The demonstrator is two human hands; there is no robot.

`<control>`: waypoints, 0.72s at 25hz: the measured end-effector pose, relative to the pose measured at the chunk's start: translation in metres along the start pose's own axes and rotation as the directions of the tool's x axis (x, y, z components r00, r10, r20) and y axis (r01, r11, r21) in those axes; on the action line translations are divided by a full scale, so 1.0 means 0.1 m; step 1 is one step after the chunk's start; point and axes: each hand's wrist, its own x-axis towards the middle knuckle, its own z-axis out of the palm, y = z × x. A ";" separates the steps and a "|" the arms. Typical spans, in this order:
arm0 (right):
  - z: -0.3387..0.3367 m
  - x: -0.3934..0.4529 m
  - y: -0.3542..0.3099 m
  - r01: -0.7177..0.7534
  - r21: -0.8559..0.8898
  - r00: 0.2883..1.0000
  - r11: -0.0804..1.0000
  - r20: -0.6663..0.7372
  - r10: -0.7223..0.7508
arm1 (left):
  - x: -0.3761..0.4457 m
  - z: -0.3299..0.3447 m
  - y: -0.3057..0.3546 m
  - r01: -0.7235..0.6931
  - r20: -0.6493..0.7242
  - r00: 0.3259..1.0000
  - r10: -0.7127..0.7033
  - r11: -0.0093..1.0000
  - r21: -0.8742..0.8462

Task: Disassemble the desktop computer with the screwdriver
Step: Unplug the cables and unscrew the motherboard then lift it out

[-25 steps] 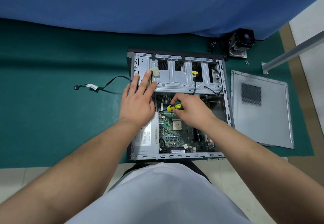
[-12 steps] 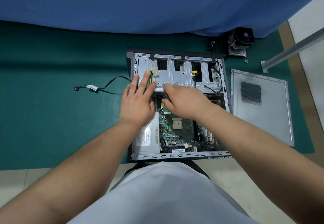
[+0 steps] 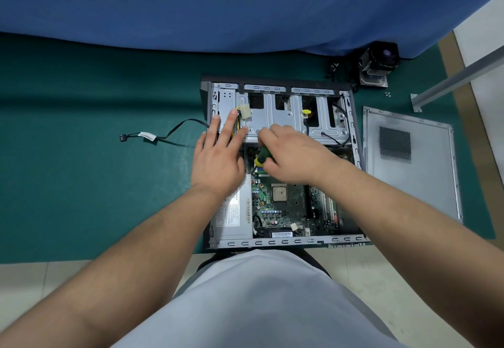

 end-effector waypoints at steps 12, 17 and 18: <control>0.11 -0.03 0.00 -0.166 -0.125 0.975 0.978 -0.169 0.144 | -0.01 -0.01 0.00 -0.003 -0.007 1.000 0.003 1.000 -0.020; 0.10 -0.08 -0.03 -0.031 0.145 0.997 0.989 -0.067 0.041 | -0.01 -0.01 0.00 0.000 -0.008 1.000 0.000 1.000 -0.027; 0.13 -0.08 -0.06 -0.109 0.107 0.988 0.988 -0.098 0.119 | -0.01 -0.01 0.00 -0.002 -0.010 1.000 0.001 1.000 -0.028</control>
